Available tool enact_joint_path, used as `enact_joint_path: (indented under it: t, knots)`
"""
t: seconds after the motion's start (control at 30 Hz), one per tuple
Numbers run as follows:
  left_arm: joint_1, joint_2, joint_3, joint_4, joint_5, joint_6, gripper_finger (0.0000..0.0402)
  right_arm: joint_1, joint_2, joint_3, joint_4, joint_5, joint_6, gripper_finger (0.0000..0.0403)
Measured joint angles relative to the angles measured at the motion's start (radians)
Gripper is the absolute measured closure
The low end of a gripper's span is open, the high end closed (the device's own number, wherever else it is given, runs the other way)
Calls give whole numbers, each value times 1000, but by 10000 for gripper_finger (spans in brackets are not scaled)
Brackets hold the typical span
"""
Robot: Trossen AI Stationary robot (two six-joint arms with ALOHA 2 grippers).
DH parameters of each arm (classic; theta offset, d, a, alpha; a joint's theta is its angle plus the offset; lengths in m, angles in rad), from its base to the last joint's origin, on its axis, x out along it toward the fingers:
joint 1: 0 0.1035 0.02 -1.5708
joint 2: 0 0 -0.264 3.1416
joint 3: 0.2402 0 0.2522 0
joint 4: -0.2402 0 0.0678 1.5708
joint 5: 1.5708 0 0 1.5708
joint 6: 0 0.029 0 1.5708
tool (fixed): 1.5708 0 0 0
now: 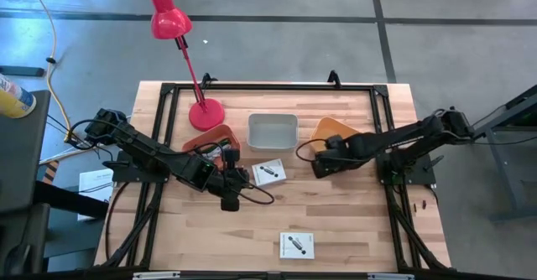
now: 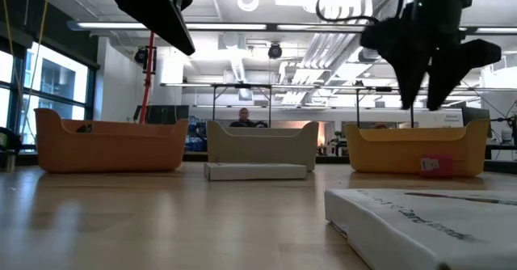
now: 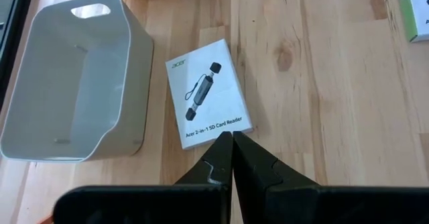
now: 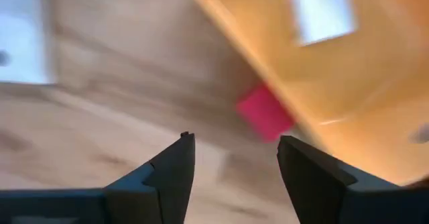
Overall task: Pick and place items into bin
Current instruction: Put the pink charger adapter into the orange bin
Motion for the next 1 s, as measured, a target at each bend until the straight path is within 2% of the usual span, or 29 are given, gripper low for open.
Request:
enact_joint_path:
  t: [0.2,0.43,0.57,0.73,0.87,1.0]
  knots:
    - [0,0,0,-1,27,9,401,45,1,0,118,15,131,220]
    - [1,0,0,6,30,34,401,114,2,-2,62,35,183,253]
    - [14,0,0,49,54,280,401,158,8,-2,39,14,321,270]
    - [80,0,1,77,229,630,401,154,94,-1,108,-78,440,279]
    - [136,0,1,-12,356,787,401,111,250,74,203,-119,465,279]
    - [184,0,1,-80,372,852,401,93,416,256,58,-123,463,280]
